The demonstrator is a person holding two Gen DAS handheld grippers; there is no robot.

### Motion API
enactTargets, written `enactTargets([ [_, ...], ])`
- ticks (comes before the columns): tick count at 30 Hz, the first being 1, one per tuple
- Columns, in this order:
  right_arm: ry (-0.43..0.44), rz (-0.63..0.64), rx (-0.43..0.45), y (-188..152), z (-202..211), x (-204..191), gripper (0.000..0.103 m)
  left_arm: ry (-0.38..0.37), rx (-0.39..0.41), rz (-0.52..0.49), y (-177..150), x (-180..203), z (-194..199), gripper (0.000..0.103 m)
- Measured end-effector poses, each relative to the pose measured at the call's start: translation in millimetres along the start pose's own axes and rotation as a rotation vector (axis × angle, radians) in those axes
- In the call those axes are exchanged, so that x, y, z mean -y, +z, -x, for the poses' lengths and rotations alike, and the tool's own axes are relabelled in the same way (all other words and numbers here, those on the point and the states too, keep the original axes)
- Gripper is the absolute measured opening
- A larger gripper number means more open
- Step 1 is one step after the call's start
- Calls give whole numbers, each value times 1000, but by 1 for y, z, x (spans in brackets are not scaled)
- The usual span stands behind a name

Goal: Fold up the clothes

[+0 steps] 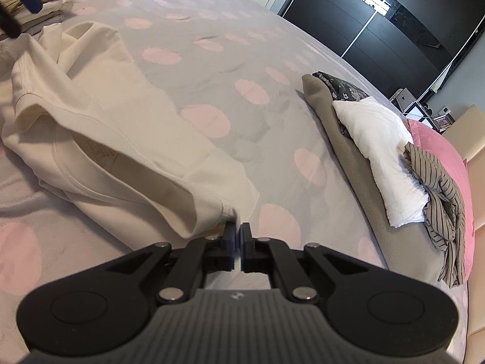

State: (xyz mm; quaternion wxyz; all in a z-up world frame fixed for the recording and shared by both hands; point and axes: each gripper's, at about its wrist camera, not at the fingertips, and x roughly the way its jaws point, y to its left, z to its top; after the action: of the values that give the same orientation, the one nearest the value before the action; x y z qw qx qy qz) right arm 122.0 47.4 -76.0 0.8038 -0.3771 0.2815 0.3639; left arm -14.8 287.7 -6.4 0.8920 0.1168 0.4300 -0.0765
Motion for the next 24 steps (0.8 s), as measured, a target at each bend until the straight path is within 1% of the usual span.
enactTargets([
  [2, 0, -1, 1, 0, 2, 0, 4, -28, -14, -106, 3, 18, -4, 44],
  [5, -1, 1, 8, 0, 4, 0, 4, -9, -54, -260, 2, 45, -18, 44],
  [8, 0, 2, 13, -1, 7, 1, 4, -5, -95, -326, -1, 57, -33, 44],
  [9, 1, 4, 15, -1, 7, 1, 4, 2, -107, -338, -1, 59, -37, 43],
  [10, 1, 5, 16, -1, 8, 1, 4, 11, -118, -348, -1, 60, -42, 39],
  [12, 2, 5, 20, -1, 9, 2, 4, 25, -139, -363, -2, 62, -51, 35],
  [17, 5, 10, 29, -1, 11, 2, 4, 50, -190, -391, -4, 64, -68, 31],
  [18, 6, 12, 31, -1, 11, 2, 4, 55, -196, -395, -5, 65, -70, 27],
  [21, 5, 25, 35, -1, 12, 1, 4, 56, -212, -385, -5, 65, -76, 8],
  [22, 5, 26, 37, -2, 12, 1, 4, 55, -209, -379, -5, 64, -75, 5],
  [24, 7, 26, 42, -2, 14, 2, 4, 54, -192, -358, -2, 62, -71, 1],
])
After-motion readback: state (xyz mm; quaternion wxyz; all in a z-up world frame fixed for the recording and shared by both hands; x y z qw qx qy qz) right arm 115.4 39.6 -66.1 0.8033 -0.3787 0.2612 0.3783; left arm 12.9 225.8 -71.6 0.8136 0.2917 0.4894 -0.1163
